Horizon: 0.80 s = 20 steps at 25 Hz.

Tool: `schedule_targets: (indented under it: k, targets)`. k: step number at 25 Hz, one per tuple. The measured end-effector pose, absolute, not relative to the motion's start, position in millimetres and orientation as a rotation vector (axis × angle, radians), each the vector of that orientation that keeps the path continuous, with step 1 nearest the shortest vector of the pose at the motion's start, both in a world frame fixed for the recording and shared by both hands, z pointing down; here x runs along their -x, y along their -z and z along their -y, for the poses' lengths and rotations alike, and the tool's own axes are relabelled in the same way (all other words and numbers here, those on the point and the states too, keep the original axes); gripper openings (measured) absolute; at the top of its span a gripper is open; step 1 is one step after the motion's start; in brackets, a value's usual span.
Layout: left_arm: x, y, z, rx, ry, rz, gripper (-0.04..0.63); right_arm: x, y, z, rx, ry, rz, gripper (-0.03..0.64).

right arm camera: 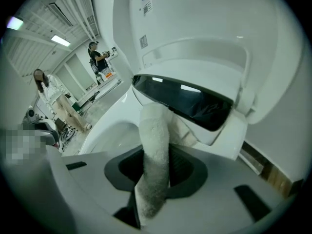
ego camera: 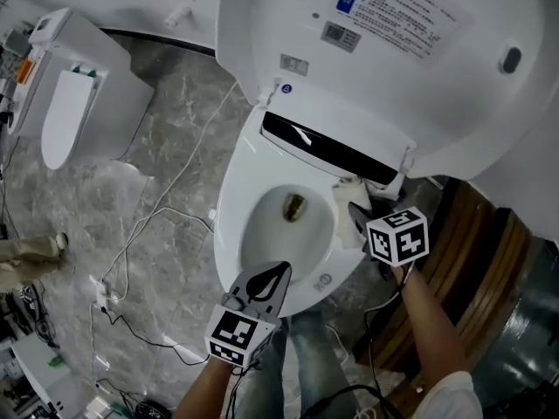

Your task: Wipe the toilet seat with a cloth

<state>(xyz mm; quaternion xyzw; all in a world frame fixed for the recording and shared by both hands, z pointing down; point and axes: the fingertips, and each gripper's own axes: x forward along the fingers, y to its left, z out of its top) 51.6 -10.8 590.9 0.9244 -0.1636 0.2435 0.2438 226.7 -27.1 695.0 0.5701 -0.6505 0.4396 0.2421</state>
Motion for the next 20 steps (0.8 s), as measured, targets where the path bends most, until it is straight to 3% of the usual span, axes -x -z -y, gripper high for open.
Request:
schedule_targets:
  k: [20]
  targets:
    - [-75.9,-581.5,-28.5,-2.571,-0.699,0.328,0.011,-264.3,-683.9,-26.0,-1.79,-1.287,1.682,0.1]
